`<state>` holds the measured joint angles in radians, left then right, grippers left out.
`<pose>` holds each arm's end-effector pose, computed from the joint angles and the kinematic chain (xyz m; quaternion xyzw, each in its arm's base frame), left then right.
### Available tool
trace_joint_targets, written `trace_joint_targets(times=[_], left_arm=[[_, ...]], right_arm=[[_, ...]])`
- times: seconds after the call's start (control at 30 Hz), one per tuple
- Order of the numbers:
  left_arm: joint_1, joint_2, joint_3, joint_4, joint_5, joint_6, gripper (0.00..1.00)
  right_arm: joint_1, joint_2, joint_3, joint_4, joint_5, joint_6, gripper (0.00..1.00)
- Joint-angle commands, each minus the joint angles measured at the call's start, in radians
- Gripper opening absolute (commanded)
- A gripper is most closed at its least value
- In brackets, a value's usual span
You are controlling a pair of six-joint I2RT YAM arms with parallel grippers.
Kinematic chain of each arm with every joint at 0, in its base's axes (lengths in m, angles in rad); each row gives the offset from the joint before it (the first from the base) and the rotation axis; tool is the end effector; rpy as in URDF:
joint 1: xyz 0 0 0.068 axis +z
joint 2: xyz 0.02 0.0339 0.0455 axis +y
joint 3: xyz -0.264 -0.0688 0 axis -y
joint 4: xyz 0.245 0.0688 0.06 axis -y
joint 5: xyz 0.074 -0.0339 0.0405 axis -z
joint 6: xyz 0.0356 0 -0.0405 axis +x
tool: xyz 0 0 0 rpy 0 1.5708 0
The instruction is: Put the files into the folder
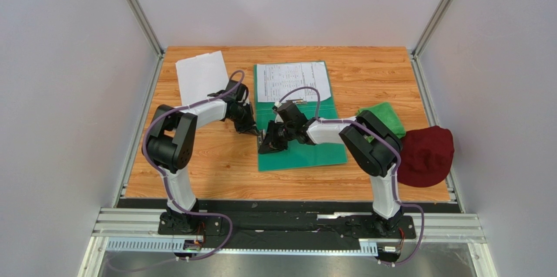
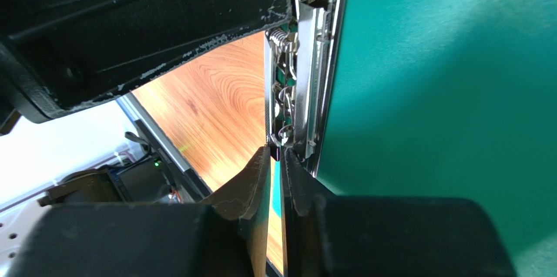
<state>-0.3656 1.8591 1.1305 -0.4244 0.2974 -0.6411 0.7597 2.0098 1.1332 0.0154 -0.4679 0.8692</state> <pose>0.3340 -0.1390 0.1495 -0.1024 0.9625 -0.2259 0.1097 0.2818 0.2899 0.1223 -0.0305 0.9152 0.3950 0.0738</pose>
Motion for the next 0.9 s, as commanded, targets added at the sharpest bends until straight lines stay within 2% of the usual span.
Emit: trace_joint_targets(times=[0.0, 0.1, 0.23, 0.47, 0.53, 0.6, 0.63, 0.67, 0.7, 0.73, 0.77, 0.87], left_arm=[[-0.012, 0.015, -0.021, -0.048, -0.014, 0.032, 0.00], [-0.012, 0.015, -0.020, -0.043, -0.006, 0.027, 0.00], [-0.012, 0.009, -0.015, -0.047, -0.007, 0.027, 0.00], [-0.012, 0.008, -0.012, -0.060, 0.005, 0.021, 0.00], [-0.012, 0.005, -0.018, -0.060, 0.005, 0.012, 0.00], [-0.013, 0.005, -0.028, -0.060, 0.005, 0.006, 0.00], [-0.016, 0.005, -0.031, -0.059, 0.005, 0.003, 0.00], [-0.018, 0.003, -0.034, -0.057, 0.005, 0.003, 0.00], [-0.021, 0.006, -0.037, -0.056, 0.003, 0.003, 0.00], [-0.022, 0.009, -0.038, -0.051, 0.008, 0.007, 0.00], [-0.024, 0.009, -0.040, -0.048, 0.011, 0.011, 0.00], [-0.026, 0.012, -0.040, -0.047, 0.009, 0.035, 0.00]], right_arm=[[-0.028, 0.010, -0.016, 0.106, -0.017, 0.033, 0.13], [-0.031, 0.024, -0.012, 0.110, -0.032, 0.034, 0.11], [-0.033, 0.032, -0.006, 0.101, -0.023, 0.028, 0.00], [-0.019, 0.044, 0.028, -0.011, 0.057, -0.042, 0.00], [0.004, 0.056, 0.065, -0.124, 0.103, -0.065, 0.00], [0.026, 0.075, 0.105, -0.216, 0.233, -0.105, 0.00], [0.059, 0.082, 0.156, -0.350, 0.305, -0.111, 0.00], [0.081, 0.098, 0.193, -0.426, 0.465, -0.122, 0.00], [0.101, 0.116, 0.224, -0.496, 0.560, -0.130, 0.00], [0.125, 0.160, 0.246, -0.591, 0.609, -0.124, 0.00], [0.131, 0.181, 0.267, -0.624, 0.676, -0.113, 0.00], [0.144, 0.240, 0.258, -0.698, 0.754, -0.092, 0.00]])
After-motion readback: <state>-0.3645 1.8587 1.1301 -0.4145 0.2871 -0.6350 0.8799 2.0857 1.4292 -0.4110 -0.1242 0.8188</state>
